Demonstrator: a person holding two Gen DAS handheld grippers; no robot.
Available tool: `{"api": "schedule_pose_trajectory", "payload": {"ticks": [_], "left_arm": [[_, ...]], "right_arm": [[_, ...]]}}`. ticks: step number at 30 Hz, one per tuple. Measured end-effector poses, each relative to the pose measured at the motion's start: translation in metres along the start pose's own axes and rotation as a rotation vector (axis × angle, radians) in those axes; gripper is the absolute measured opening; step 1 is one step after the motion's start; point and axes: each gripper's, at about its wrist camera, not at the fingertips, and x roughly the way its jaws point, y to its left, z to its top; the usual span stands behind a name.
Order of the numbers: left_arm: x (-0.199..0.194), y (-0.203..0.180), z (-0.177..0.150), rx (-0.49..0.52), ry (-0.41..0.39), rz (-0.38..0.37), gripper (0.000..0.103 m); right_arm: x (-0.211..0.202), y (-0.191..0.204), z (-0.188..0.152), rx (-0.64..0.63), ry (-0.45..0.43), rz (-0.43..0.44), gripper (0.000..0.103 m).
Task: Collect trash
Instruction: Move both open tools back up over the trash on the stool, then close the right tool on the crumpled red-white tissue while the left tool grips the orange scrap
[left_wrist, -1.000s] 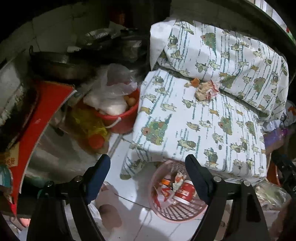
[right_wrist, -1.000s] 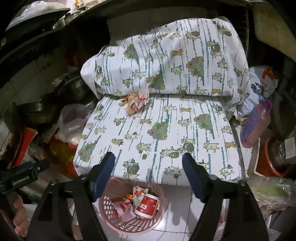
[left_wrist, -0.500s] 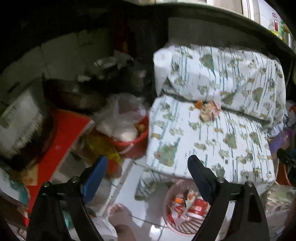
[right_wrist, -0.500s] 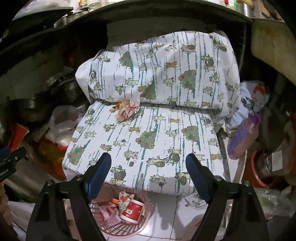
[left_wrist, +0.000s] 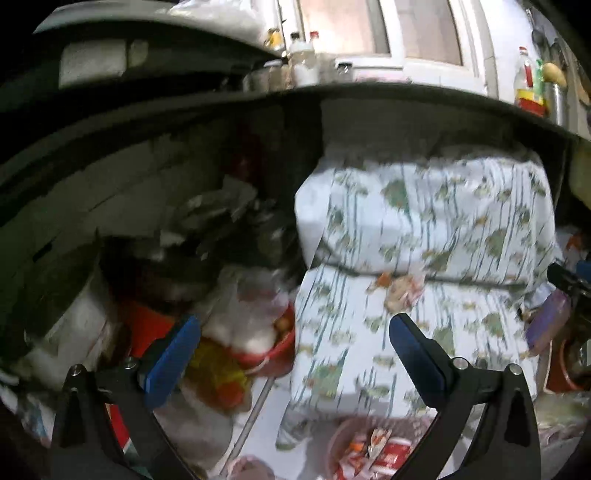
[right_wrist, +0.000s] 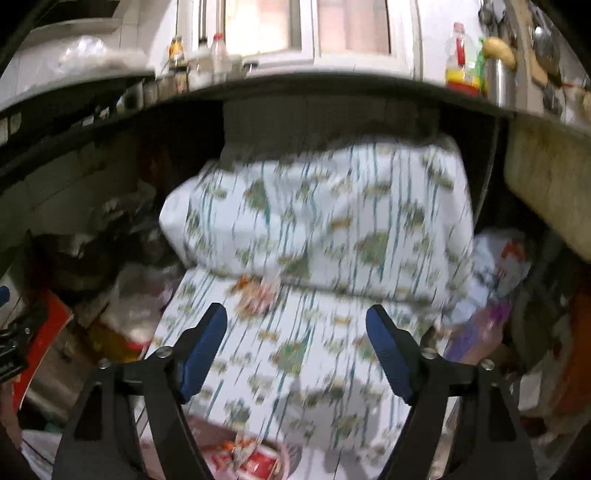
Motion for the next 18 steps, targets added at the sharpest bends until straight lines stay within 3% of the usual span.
{"api": "schedule_pose_trajectory", "payload": {"ticks": [3,5,11,18], "left_arm": [[0.001,-0.01,0.024,0.035,-0.085,0.075,0.103],[0.007,-0.015,0.035,0.033,-0.101,0.063,0.103],[0.039,-0.031,0.064,0.027,-0.104,0.014,0.103],[0.081,-0.045,0.073,0.017,-0.111,-0.034,0.103]], "right_arm": [[0.002,-0.005,0.023,0.024,-0.056,0.002,0.092],[0.006,-0.008,0.034,0.061,-0.092,0.005,0.098],[0.036,-0.007,0.061,0.093,-0.084,0.046,0.099],[0.08,-0.017,0.06,0.083,-0.044,0.047,0.099]]}}
